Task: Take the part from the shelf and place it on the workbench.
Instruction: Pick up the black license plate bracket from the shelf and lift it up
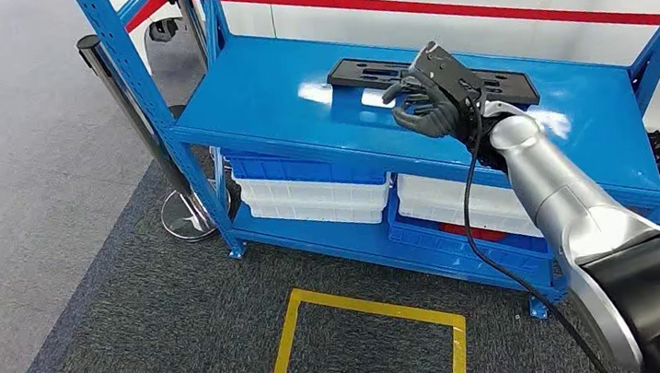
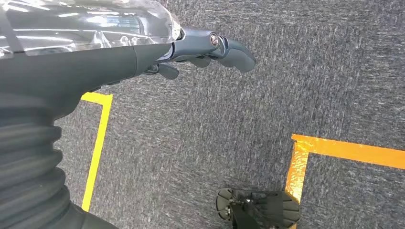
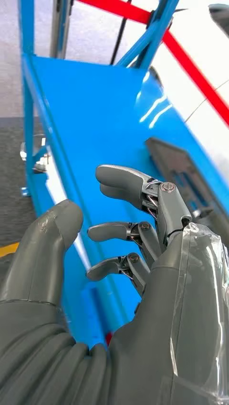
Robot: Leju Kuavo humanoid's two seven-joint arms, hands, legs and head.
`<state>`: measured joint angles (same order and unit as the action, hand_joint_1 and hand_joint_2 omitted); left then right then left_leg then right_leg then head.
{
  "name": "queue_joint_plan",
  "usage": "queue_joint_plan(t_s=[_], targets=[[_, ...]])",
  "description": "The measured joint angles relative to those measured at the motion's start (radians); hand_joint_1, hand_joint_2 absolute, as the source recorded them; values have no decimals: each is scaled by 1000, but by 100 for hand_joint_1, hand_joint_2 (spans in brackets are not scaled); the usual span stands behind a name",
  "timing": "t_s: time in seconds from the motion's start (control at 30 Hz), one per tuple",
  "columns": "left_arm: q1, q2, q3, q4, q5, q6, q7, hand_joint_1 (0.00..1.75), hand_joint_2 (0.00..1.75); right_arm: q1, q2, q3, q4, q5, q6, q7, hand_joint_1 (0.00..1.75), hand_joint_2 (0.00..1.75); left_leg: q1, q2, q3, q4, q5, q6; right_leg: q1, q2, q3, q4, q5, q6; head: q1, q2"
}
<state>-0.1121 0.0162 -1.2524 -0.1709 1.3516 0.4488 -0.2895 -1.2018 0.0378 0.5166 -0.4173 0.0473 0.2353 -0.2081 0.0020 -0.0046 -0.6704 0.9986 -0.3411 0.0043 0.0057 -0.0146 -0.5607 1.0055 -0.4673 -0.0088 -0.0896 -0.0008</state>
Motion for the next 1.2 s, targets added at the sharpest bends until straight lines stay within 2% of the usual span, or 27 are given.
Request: queue_joint_plan(t_s=[0.07,0.1,0.17,0.23,0.3,0.4,0.53,0.7,0.9,1.07,1.2], targets=[[0,0,0,0,0,1,-1,0,175,-5,0,16,0,19,-35,-13,175,175,0,0,0,0,0,0,0,0,0,0,0,0,0,0],[0,0,0,0,1,1,-2,0,175,-9,0,35,0,50,-84,-27,175,175,0,0,0,0,0,0,0,0,0,0,0,0,0,0],[-1,0,0,0,5,1,-7,0,175,-14,0,95,-6,189,-263,-55,175,175,0,0,0,0,0,0,0,0,0,0,0,0,0,0],[-5,0,0,0,12,-3,-11,0,175,-18,2,194,-15,410,-495,-54,175,175,0,0,0,0,0,0,0,0,0,0,0,0,0,0],[-11,0,0,0,18,-7,-12,0,175,-15,5,305,-19,587,-650,-32,175,175,0,0,0,0,0,0,0,1,0,0,0,0,0,0],[-19,0,0,0,21,-9,-12,0,175,10,14,429,-19,701,-720,2,175,175,0,0,0,0,0,0,0,1,0,0,0,0,0,0],[-19,0,0,1,21,-9,-14,0,175,35,21,524,-17,749,-746,31,175,175,0,1,0,0,0,0,0,1,0,0,0,0,0,0],[-14,1,0,2,25,-26,-22,0,175,66,19,557,-7,712,-724,32,175,175,0,1,0,0,0,0,-1,1,-1,0,0,0,0,0],[-11,1,-1,7,28,-30,-27,0,175,86,7,537,4,639,-639,17,175,175,0,1,0,0,0,0,-1,1,-1,0,0,0,0,0],[-11,1,-2,8,27,-31,-21,0,175,91,3,492,13,557,-532,-8,175,175,0,0,0,0,0,0,-1,1,-1,0,0,0,0,0],[-11,2,-6,8,27,-33,-14,0,175,92,1,458,19,524,-492,-27,175,175,0,0,0,0,0,0,-1,1,-1,0,0,0,0,0]])
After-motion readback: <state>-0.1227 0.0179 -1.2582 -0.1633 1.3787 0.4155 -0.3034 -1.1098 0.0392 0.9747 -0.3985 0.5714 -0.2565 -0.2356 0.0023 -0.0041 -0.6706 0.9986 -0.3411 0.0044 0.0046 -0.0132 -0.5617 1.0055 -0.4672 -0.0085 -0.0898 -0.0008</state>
